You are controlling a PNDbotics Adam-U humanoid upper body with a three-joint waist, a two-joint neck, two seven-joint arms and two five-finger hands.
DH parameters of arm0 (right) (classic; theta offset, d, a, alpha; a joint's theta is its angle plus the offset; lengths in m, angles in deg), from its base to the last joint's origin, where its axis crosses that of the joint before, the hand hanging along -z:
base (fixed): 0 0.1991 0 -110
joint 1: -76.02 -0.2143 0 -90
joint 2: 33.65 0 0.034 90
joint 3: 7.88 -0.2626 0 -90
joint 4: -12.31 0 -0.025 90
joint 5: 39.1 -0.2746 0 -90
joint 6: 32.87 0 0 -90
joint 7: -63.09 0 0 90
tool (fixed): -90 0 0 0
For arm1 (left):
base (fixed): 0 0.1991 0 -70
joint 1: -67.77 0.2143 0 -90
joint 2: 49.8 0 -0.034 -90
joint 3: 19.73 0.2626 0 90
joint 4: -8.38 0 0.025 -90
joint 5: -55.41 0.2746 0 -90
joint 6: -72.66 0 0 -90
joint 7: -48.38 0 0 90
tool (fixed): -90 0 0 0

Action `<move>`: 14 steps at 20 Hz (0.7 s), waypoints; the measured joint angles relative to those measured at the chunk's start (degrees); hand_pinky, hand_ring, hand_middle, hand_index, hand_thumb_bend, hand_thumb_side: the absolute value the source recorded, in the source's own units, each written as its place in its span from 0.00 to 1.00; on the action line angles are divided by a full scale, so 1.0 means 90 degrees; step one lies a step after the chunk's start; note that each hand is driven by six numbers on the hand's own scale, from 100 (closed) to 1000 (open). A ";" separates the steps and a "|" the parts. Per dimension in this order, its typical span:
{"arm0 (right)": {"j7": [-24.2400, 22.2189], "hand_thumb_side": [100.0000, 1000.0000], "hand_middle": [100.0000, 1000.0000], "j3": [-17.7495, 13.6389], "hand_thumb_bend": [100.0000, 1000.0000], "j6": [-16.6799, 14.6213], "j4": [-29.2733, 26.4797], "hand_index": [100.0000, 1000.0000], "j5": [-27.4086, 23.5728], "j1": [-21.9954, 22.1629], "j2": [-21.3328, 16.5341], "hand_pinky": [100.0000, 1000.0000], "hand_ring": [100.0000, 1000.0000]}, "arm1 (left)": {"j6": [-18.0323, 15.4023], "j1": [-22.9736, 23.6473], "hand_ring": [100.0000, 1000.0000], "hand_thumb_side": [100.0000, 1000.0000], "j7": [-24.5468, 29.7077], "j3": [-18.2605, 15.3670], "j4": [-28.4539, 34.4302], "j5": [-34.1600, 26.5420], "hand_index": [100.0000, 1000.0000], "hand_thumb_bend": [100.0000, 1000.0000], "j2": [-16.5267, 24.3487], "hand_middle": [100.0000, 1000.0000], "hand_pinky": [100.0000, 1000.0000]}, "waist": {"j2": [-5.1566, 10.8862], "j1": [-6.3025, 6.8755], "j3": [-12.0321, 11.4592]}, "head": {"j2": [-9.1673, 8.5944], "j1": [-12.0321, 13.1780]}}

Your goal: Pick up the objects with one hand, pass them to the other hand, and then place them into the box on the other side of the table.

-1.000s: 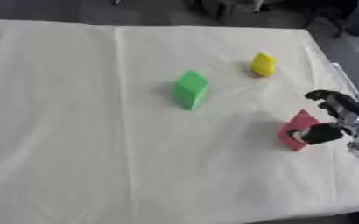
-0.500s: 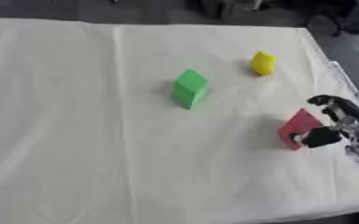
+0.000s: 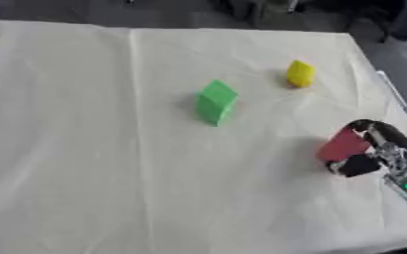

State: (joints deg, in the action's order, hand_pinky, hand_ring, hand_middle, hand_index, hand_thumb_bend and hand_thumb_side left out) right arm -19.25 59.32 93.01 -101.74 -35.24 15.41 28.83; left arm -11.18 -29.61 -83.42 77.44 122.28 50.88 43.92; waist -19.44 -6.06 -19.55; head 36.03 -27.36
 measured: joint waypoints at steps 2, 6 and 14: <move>0.0107 0.00 0.85 0.0000 0.41 0.0061 0.0000 0.86 -0.0012 -0.0015 0.0039 0.83 0.85 | 0.0000 -0.0019 0.28 0.53 0.0000 0.0001 0.0000 0.0004 0.80 0.78 0.0000 0.68 0.82 | -0.0013 0.0000 -0.0005 | -0.0040 -0.0004; 0.0340 0.00 0.82 0.0002 0.40 0.0116 0.0000 0.85 -0.0094 -0.0017 0.0084 0.82 0.82 | 0.0000 -0.0019 0.27 0.53 -0.0001 0.0015 0.0000 0.0012 0.80 0.77 0.0000 0.68 0.82 | -0.0033 -0.0002 -0.0009 | -0.0050 -0.0024; 0.0985 0.00 0.65 0.0039 0.32 -0.0018 -0.0002 0.73 -0.0505 -0.0074 0.0180 0.79 0.70 | 0.0005 -0.0022 0.27 0.53 0.0001 0.0034 0.0000 0.0041 0.79 0.76 -0.0003 0.67 0.82 | -0.0053 -0.0003 -0.0019 | -0.0102 -0.0046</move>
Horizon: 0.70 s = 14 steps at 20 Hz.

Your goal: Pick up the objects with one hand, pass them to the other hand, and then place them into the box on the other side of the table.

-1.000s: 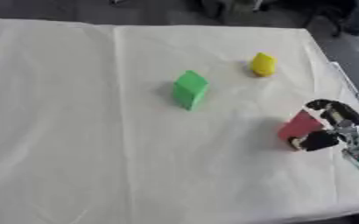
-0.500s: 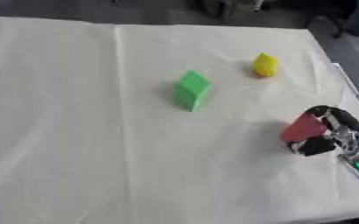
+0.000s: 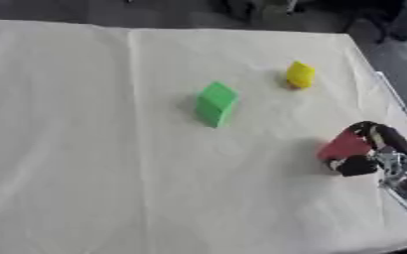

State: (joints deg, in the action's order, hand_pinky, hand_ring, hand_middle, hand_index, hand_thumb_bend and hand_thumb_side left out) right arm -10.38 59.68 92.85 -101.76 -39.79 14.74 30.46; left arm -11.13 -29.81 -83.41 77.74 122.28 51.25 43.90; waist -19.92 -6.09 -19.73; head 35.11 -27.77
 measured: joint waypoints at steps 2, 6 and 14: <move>0.0174 0.00 0.61 0.0035 0.29 -0.0086 0.0000 0.69 -0.0111 -0.0003 0.0034 0.79 0.67 | 0.0004 0.0000 0.27 0.53 0.0001 0.0000 0.0000 0.0008 0.79 0.76 -0.0001 0.67 0.82 | -0.0002 0.0000 -0.0003 | -0.0004 0.0000; 0.0351 0.00 0.59 0.0120 0.21 -0.0205 0.0000 0.63 -0.0131 -0.0024 0.0041 0.79 0.59 | 0.0007 0.0000 0.27 0.53 0.0000 0.0000 0.0000 0.0010 0.78 0.76 -0.0006 0.67 0.82 | -0.0003 -0.0004 -0.0015 | -0.0033 0.0000; 0.0033 0.00 0.61 0.0187 0.21 -0.0286 0.0000 0.63 0.0294 -0.0088 0.0125 0.78 0.53 | 0.0021 0.0000 0.26 0.53 -0.0018 0.0000 0.0000 0.0009 0.78 0.74 -0.0058 0.66 0.82 | -0.0001 -0.0039 -0.0040 | -0.0083 0.0000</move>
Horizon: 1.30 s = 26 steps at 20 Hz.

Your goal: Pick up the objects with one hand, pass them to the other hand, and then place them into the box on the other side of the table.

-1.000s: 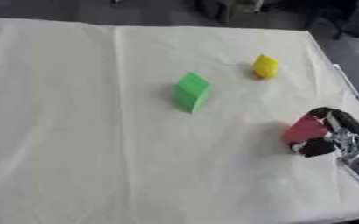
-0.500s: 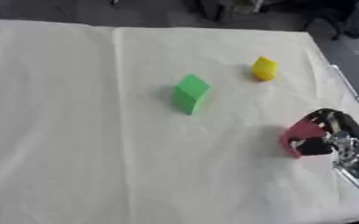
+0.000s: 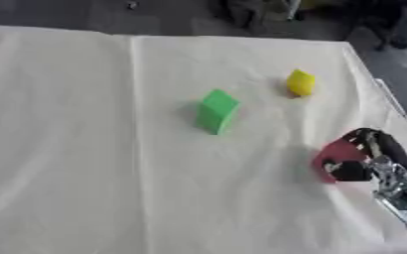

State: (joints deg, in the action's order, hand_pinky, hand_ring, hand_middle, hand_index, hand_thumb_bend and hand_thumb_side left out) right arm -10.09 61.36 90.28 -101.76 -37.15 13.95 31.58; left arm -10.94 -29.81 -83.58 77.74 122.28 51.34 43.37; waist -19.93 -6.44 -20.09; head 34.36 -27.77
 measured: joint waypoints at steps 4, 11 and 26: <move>0.0106 0.00 0.55 0.0004 0.12 -0.0015 0.0000 0.58 0.0122 -0.0040 0.0053 0.75 0.45 | 0.0014 0.0006 0.26 0.53 -0.0018 0.0000 0.0000 -0.0003 0.77 0.74 -0.0002 0.66 0.82 | 0.0003 -0.0001 0.0000 | 0.0000 0.0001; 0.1327 0.00 0.48 0.0041 0.00 -0.0478 0.0000 0.47 -0.0388 -0.0084 0.0084 0.71 0.33 | 0.0019 0.0036 0.26 0.53 -0.0028 -0.0001 0.0000 -0.0020 0.77 0.75 -0.0003 0.66 0.82 | 0.0049 0.0014 0.0019 | 0.0030 0.0025; 0.2390 0.00 0.46 0.0442 0.00 -0.2728 0.0000 0.44 0.1124 -0.0406 -0.0047 0.72 0.34 | 0.0000 0.0064 0.27 0.52 -0.0014 -0.0003 0.0000 -0.0062 0.77 0.76 0.0025 0.66 0.82 | 0.0255 0.0163 0.0090 | 0.0092 0.0304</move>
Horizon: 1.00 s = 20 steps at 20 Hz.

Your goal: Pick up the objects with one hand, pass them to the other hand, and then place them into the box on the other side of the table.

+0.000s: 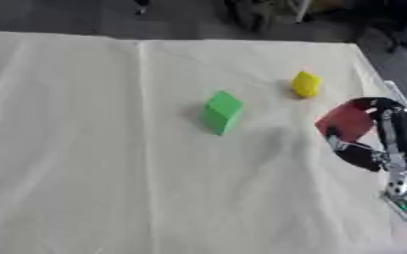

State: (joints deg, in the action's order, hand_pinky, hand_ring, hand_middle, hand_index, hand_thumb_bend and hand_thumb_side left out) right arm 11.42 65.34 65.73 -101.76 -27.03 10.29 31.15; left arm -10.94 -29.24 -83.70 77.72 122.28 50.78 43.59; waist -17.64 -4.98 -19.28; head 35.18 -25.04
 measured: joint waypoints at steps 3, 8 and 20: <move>0.0304 0.00 0.45 0.0513 0.00 -0.0371 0.0001 0.43 0.0893 -0.0378 0.0050 0.73 0.35 | -0.0015 -0.0102 0.27 0.52 0.0053 0.0002 0.0000 -0.0044 0.78 0.76 0.0105 0.66 0.82 | 0.0031 0.0071 -0.0028 | 0.0000 0.0061; 0.0888 0.00 0.45 0.1684 0.00 -0.0804 0.0001 0.42 0.2403 -0.0854 0.0287 0.73 0.34 | -0.0035 -0.0230 0.27 0.52 0.0161 0.0006 0.0000 -0.0171 0.78 0.76 0.0296 0.66 0.82 | 0.0088 0.0151 -0.0063 | 0.0000 0.0139; 0.1500 0.00 0.46 0.3482 0.00 -0.0954 0.0004 0.42 0.4318 -0.1626 0.0371 0.73 0.34 | 0.0153 -0.0588 0.28 0.53 0.0678 0.0182 0.0000 -0.0418 0.80 0.78 0.0973 0.68 0.82 | 0.0248 0.0258 -0.0011 | 0.0060 0.0401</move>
State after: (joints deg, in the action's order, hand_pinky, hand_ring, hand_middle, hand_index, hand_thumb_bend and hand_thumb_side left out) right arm 24.92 96.68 57.14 -101.72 11.83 -4.34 34.49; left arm -9.56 -34.53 -77.60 79.36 122.28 47.01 52.35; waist -15.40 -2.66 -19.38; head 35.73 -21.43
